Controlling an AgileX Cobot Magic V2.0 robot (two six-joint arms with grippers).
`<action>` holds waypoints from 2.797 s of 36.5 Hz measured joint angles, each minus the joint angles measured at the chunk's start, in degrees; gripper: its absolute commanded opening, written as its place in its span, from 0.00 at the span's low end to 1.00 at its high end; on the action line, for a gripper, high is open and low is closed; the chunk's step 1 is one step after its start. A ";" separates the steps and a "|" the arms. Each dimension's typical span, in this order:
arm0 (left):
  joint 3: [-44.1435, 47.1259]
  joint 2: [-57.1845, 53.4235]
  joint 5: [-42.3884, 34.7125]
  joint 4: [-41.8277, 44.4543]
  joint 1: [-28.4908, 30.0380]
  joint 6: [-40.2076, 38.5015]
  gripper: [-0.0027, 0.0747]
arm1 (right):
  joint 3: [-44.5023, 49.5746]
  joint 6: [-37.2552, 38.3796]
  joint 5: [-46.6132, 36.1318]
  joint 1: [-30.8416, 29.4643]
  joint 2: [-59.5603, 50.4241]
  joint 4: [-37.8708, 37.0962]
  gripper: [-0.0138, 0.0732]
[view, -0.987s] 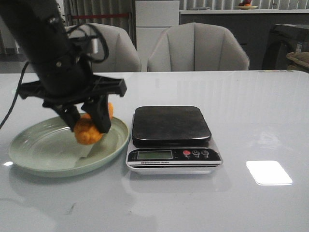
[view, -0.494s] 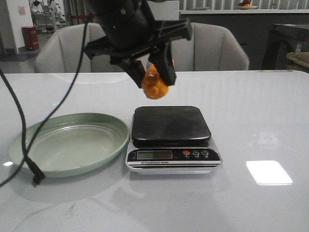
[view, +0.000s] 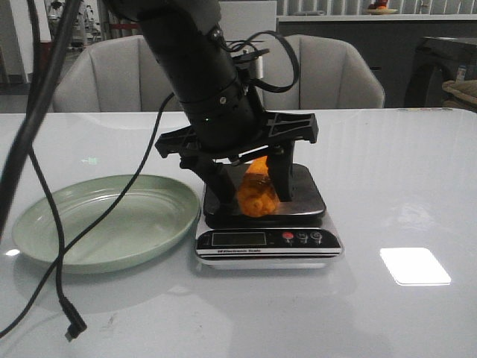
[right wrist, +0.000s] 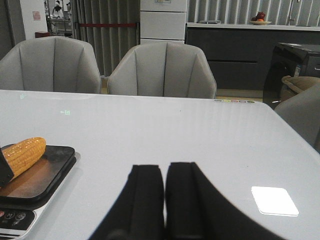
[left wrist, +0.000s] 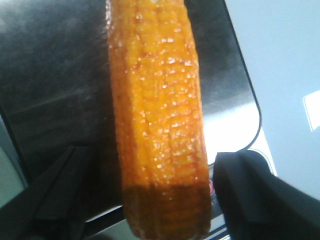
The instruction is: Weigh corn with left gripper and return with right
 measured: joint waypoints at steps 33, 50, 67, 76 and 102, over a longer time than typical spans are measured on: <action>19.79 -36.97 -2.58 12.19 0.00 0.00 0.78 | 0.00 0.00 0.00 0.00 0.00 0.00 0.37; 44.75 -75.37 -2.36 17.44 0.00 0.00 0.78 | 0.00 0.00 0.00 0.00 0.00 0.00 0.37; 59.88 -107.08 5.71 20.27 0.00 2.04 0.48 | 0.00 0.00 0.00 0.00 0.00 0.00 0.37; 63.37 -115.79 5.57 20.49 0.00 4.77 0.21 | 0.00 0.00 0.00 0.00 0.00 0.00 0.37; 64.13 -115.79 4.06 20.72 0.00 4.86 0.18 | -23.95 2.45 18.56 0.00 23.41 0.04 0.37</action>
